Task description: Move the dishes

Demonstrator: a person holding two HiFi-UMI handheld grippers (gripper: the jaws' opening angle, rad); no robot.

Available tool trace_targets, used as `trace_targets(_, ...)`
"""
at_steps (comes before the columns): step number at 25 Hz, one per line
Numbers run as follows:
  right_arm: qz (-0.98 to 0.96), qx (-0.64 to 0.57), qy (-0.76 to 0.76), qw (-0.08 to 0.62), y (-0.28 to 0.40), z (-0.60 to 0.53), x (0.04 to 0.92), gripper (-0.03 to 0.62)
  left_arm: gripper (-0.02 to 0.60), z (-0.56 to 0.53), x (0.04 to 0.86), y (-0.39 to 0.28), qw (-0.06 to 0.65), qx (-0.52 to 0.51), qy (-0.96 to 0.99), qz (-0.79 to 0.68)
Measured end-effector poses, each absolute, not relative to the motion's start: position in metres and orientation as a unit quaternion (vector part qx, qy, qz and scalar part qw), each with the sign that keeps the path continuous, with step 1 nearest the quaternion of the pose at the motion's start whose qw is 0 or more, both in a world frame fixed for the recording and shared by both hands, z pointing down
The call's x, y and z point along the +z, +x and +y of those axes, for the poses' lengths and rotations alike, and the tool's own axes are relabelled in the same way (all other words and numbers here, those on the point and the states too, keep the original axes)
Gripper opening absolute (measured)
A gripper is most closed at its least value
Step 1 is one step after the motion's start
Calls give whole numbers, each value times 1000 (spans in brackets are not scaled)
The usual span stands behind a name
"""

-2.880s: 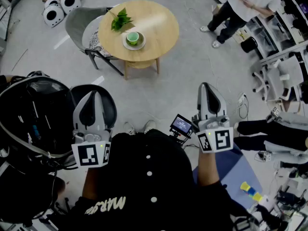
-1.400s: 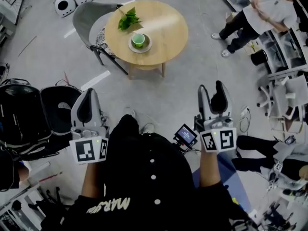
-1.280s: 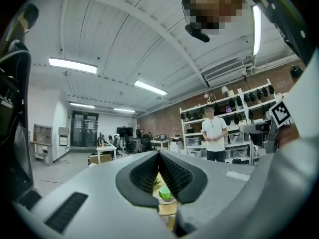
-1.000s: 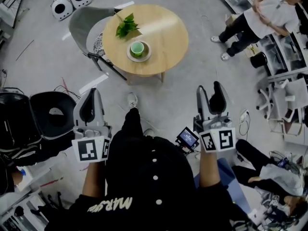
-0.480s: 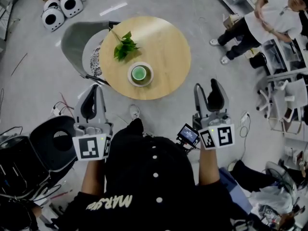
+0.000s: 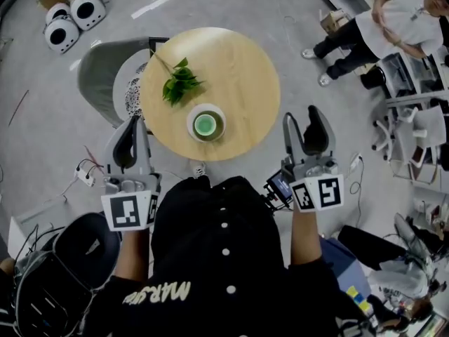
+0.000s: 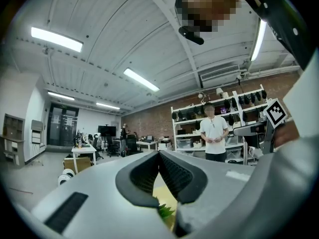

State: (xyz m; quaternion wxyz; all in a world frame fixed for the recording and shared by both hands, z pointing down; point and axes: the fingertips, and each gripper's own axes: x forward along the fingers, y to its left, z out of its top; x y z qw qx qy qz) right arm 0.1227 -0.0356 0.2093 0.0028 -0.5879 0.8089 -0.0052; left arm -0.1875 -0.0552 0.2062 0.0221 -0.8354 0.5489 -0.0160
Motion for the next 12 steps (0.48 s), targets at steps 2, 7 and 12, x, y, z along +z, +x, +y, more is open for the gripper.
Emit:
trace_targets(2, 813, -9, -582, -1, 119, -45, 215, 213, 2, -65, 211, -186, 19, -16, -836, 548)
trace_targets(7, 833, -30, -551, -26, 106, -64, 237, 210, 2, -75, 221, -178, 14, -29, -835, 549)
trace_targets(12, 862, -52, -500, -63, 90, -76, 266, 201, 2, -73, 223, -161, 0, -36, -824, 565)
